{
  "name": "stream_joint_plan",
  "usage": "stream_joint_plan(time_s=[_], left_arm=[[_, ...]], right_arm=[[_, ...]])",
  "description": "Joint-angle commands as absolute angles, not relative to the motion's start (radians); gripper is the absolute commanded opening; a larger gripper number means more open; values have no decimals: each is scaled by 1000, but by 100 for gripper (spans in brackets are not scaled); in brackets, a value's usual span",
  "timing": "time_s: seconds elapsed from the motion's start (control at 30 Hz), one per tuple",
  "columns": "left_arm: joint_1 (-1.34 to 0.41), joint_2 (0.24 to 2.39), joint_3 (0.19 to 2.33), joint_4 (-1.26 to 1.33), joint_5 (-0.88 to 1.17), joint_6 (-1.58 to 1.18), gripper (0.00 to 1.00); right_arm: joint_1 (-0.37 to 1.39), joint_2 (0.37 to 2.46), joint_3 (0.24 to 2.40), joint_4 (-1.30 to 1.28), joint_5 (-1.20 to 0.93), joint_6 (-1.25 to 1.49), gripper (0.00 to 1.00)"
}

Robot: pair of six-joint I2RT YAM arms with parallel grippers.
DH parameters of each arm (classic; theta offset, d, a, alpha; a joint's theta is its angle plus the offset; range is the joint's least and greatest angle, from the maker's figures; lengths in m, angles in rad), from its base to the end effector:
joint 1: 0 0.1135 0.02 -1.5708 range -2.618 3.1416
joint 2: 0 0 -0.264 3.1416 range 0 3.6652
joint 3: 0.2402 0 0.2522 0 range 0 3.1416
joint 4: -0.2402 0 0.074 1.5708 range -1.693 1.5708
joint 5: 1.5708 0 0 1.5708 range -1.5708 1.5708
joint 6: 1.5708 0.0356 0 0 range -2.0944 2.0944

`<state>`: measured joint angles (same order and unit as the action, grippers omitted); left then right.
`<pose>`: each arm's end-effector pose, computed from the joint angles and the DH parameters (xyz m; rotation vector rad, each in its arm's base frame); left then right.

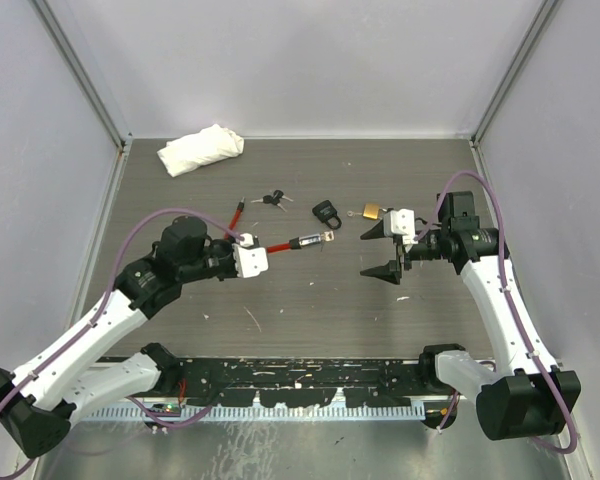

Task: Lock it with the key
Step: Adjust the key in the lock.

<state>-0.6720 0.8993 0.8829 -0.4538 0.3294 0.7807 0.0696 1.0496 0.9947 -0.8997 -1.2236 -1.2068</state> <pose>0.1475 -0.1321 0.3274 1.4908 1.3690 -0.2671 0.1834 0.0463 0.3186 -1.4597 1.2621 0.7907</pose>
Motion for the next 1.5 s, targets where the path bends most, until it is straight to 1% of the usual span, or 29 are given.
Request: stream_joint_plan(time_s=[0.0, 0.57, 0.77, 0.83, 1.17, 1.47], left_arm=[[-667, 861, 877, -356, 354, 764, 0], [-666, 860, 827, -323, 377, 746, 0], [-667, 869, 815, -311, 388, 737, 0], [-667, 870, 812, -310, 389, 735, 0], [-667, 882, 799, -298, 398, 730, 0], [-667, 891, 792, -296, 405, 726, 0]], right_arm=[[69, 1048, 1017, -912, -1236, -1237, 80], [71, 1080, 1061, -1012, -1239, -1363, 86], [92, 1101, 1073, -1004, -1233, -1380, 97], [105, 1107, 1079, -995, -1225, -1380, 100], [176, 1106, 1084, -874, -1122, -1264, 100], [182, 1083, 1095, -876, -1134, -1262, 100]])
